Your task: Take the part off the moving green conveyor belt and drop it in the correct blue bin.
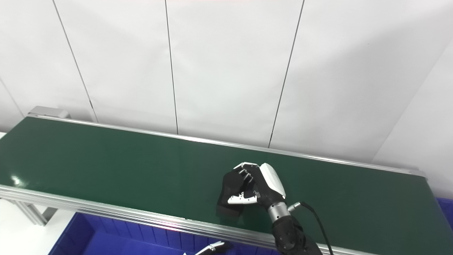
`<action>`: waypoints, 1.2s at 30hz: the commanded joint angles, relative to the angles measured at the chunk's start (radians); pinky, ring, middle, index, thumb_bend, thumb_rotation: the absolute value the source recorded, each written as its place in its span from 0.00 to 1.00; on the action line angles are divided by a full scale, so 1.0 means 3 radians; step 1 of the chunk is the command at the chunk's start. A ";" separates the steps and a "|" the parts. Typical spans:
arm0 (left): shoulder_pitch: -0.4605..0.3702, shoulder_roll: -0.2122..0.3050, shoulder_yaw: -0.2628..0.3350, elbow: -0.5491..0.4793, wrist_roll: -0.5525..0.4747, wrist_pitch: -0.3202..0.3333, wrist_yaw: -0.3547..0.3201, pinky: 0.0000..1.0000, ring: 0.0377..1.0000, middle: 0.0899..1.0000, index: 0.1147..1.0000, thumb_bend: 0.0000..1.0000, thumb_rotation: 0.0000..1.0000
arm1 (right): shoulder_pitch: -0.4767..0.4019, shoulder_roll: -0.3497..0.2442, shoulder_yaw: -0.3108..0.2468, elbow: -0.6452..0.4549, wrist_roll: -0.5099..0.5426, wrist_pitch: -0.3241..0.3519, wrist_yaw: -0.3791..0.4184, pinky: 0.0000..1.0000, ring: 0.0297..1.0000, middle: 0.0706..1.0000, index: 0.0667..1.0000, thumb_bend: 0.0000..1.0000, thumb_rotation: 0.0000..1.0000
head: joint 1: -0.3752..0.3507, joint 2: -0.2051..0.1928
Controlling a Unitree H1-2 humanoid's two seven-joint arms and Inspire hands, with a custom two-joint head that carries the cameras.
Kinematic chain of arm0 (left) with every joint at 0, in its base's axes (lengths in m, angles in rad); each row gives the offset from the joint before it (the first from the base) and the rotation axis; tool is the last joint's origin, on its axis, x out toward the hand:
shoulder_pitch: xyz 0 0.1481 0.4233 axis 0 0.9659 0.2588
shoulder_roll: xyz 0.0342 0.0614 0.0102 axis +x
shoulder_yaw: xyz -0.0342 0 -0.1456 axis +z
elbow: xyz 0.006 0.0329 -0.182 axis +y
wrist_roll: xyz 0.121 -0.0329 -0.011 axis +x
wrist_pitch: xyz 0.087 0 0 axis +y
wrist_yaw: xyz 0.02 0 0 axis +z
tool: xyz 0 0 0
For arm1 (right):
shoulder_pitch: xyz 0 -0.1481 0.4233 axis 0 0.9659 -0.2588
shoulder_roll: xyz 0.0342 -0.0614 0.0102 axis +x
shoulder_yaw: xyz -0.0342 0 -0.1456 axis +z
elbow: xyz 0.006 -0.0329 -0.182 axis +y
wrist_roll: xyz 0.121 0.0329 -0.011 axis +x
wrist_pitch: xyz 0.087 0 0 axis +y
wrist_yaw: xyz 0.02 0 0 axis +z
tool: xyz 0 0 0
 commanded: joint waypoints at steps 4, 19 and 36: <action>-0.0022 -0.0030 0.0008 -0.0076 0.0008 -0.0102 -0.0004 0.72 0.82 0.85 0.76 1.00 0.92 | -0.0122 0.0011 0.0037 -0.0074 -0.0115 -0.0024 -0.0129 0.31 0.36 0.45 0.50 0.51 0.00 | -0.0013 -0.0001; -0.0032 -0.0057 0.0004 -0.0057 0.0005 -0.0102 -0.0018 0.73 0.83 0.86 0.78 1.00 0.92 | 0.0123 -0.0084 0.0008 -0.0614 -0.0088 -0.0081 -0.0046 0.32 0.35 0.43 0.51 0.51 0.00 | -0.0063 0.0019; -0.0081 -0.0023 0.0049 -0.0094 -0.0011 -0.0102 -0.0017 0.75 0.85 0.88 0.80 1.00 0.95 | 0.0688 -0.0074 -0.0227 -0.2284 0.0140 -0.0009 0.0247 0.34 0.38 0.46 0.50 0.51 0.00 | -0.0534 0.0058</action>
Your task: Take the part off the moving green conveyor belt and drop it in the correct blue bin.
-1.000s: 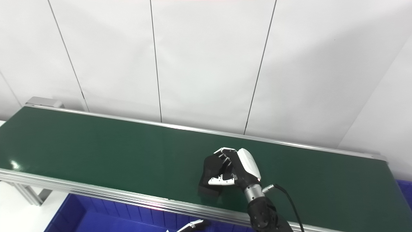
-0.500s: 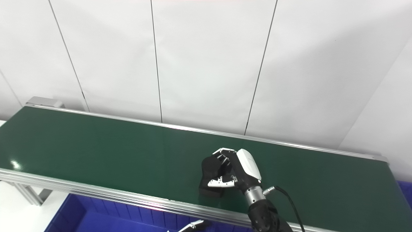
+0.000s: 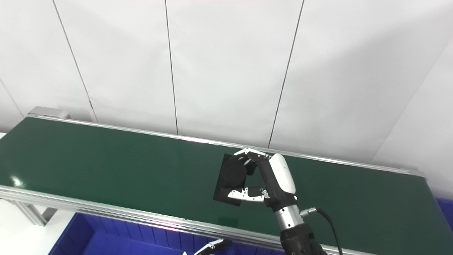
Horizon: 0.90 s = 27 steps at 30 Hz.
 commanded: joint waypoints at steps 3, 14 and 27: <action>-0.0041 0.0003 0.0070 -0.0150 -0.0097 -0.0102 -0.0102 0.74 0.85 0.88 0.81 1.00 0.95 | 0.0029 0.0014 -0.0110 -0.0384 0.0042 -0.0042 -0.0029 0.34 0.37 0.46 0.50 0.51 0.00 | -0.0153 0.0078; 0.0049 0.0038 0.0414 -0.0313 -0.0240 -0.0102 -0.0549 0.85 0.92 0.93 0.87 1.00 1.00 | 0.0324 0.0050 -0.0401 -0.1033 -0.0080 0.0119 -0.0080 0.31 0.36 0.45 0.51 0.51 0.00 | -0.0798 0.0422; 0.0213 0.0028 0.1138 -0.0653 -0.0652 -0.0102 -0.1538 0.92 0.97 0.96 0.91 0.94 0.98 | 0.0900 -0.0168 -0.0836 -0.1683 -0.0080 0.0358 0.0039 0.32 0.37 0.45 0.52 0.51 0.00 | -0.1371 0.0867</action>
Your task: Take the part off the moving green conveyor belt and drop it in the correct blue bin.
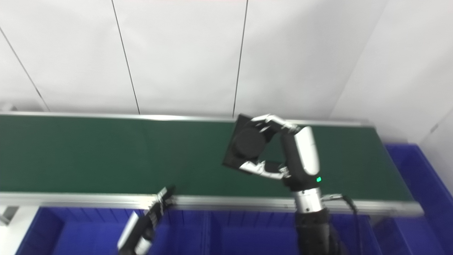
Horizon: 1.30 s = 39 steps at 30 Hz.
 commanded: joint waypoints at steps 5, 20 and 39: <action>0.0025 -0.0083 0.0341 -0.0196 -0.0155 -0.0102 -0.0462 0.87 0.94 0.94 0.89 0.95 0.96 | 0.0211 -0.0073 -0.0121 -0.0303 -0.0017 0.0092 0.0026 0.32 0.37 0.44 0.52 0.51 0.00 | -0.0118 0.0127; 0.0099 -0.0197 0.0899 -0.0226 -0.0281 -0.0101 -0.1101 0.84 0.90 0.91 0.88 0.98 0.97 | 0.1028 -0.0033 -0.0245 -0.0315 -0.0047 0.0115 -0.0010 0.31 0.36 0.44 0.51 0.51 0.00 | -0.0281 0.0160; 0.0156 -0.0338 0.0975 -0.0307 -0.0198 -0.0102 -0.1165 0.83 0.89 0.90 0.87 0.97 0.96 | 0.1148 -0.0096 -0.0050 0.0528 -0.0136 -0.0140 -0.0170 0.34 0.38 0.45 0.50 0.51 0.00 | -0.0103 0.0158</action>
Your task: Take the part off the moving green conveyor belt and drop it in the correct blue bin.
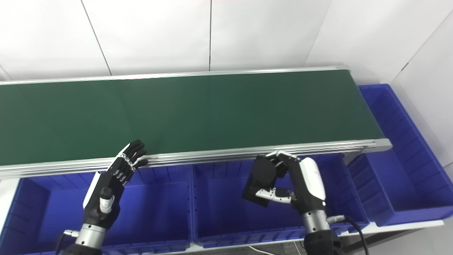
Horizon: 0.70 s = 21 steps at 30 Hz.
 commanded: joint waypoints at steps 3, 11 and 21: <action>-0.0003 -0.0030 -0.0002 -0.0156 0.0037 -0.0101 -0.0051 0.83 0.89 0.90 0.88 0.99 0.97 | -0.0089 -0.0020 0.0101 0.0036 -0.0094 -0.0141 -0.0075 0.32 0.36 0.44 0.51 0.51 0.00 | 0.0022 0.0002; 0.0036 -0.0061 -0.0007 -0.0191 0.0021 -0.0101 -0.0059 0.84 0.89 0.90 0.88 0.97 0.97 | -0.0261 0.0002 0.0279 0.0313 -0.0157 -0.0200 -0.0145 0.33 0.37 0.45 0.51 0.51 0.00 | 0.0084 -0.0017; 0.0076 -0.0090 0.0004 -0.0217 -0.0069 -0.0101 -0.0156 0.84 0.89 0.90 0.87 0.94 0.92 | -0.0522 0.0114 0.0601 0.0786 -0.0451 -0.0115 -0.0328 0.34 0.37 0.45 0.50 0.51 0.00 | 0.0114 -0.0018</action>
